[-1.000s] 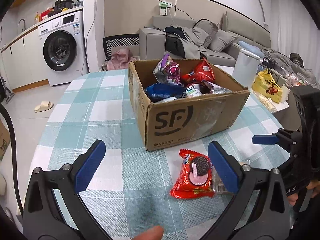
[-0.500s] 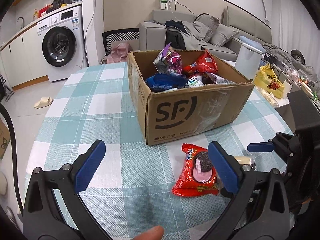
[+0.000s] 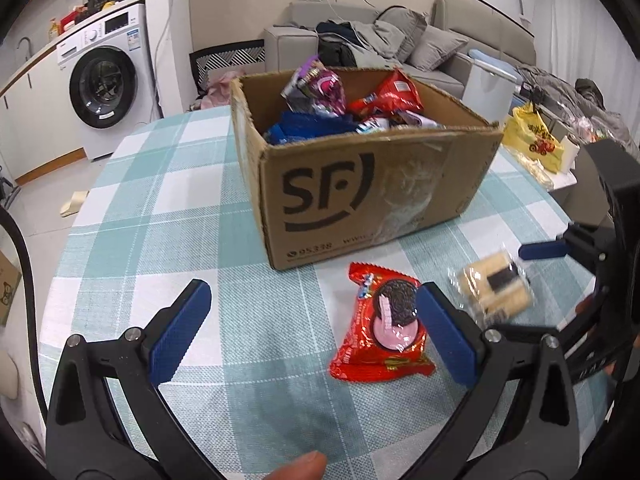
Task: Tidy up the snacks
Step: 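Move both open grippers toward the red Oreo pack and wrapped cake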
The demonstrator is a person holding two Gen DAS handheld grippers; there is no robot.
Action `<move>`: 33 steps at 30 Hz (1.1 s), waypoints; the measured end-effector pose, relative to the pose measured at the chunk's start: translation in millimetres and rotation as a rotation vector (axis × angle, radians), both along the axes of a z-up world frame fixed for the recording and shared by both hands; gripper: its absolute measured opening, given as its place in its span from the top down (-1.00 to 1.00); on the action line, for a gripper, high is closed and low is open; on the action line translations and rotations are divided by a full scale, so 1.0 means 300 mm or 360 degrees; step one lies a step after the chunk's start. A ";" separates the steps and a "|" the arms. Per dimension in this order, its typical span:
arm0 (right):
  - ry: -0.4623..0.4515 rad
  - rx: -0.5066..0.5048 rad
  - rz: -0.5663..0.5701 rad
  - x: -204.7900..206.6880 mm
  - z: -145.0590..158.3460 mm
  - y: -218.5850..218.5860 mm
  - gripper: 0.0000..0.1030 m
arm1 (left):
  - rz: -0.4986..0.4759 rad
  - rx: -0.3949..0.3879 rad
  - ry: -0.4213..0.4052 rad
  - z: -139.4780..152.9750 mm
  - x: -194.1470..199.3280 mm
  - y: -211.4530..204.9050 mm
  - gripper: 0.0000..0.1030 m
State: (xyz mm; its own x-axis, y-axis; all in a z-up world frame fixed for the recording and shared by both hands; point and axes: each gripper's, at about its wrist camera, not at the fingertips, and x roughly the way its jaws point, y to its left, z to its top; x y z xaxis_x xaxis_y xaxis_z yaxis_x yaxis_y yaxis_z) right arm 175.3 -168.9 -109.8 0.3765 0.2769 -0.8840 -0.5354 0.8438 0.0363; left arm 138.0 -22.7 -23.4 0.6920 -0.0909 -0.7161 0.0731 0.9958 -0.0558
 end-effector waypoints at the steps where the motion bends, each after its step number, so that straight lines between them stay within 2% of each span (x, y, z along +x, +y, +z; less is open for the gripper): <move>1: -0.0007 -0.0010 -0.0001 -0.009 0.013 0.002 -0.99 | -0.0014 0.0002 0.0007 -0.006 0.000 -0.006 -0.97; 11: -0.0006 -0.0017 0.0028 -0.020 0.008 0.025 -0.99 | -0.0136 0.0063 0.0090 -0.067 0.008 -0.080 -0.97; 16: -0.0020 -0.0070 0.0034 -0.016 0.001 0.055 -0.99 | -0.0150 0.0082 0.0122 -0.099 0.015 -0.100 -0.97; 26: -0.0035 -0.0063 -0.0016 -0.010 -0.005 0.002 -0.99 | -0.0137 0.0138 0.0199 -0.154 0.038 -0.111 -0.97; 33: -0.0060 -0.0042 -0.0032 -0.017 -0.008 -0.014 -0.99 | -0.0117 0.0064 0.0245 -0.177 0.052 -0.081 -1.00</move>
State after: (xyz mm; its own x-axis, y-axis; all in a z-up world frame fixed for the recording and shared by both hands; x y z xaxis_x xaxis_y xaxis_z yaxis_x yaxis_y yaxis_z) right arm 170.2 -173.3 -112.1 0.4151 0.2456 -0.8760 -0.5186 0.8550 -0.0061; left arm 153.7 -47.1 -76.5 0.5666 -0.1064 -0.8171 0.1397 0.9897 -0.0319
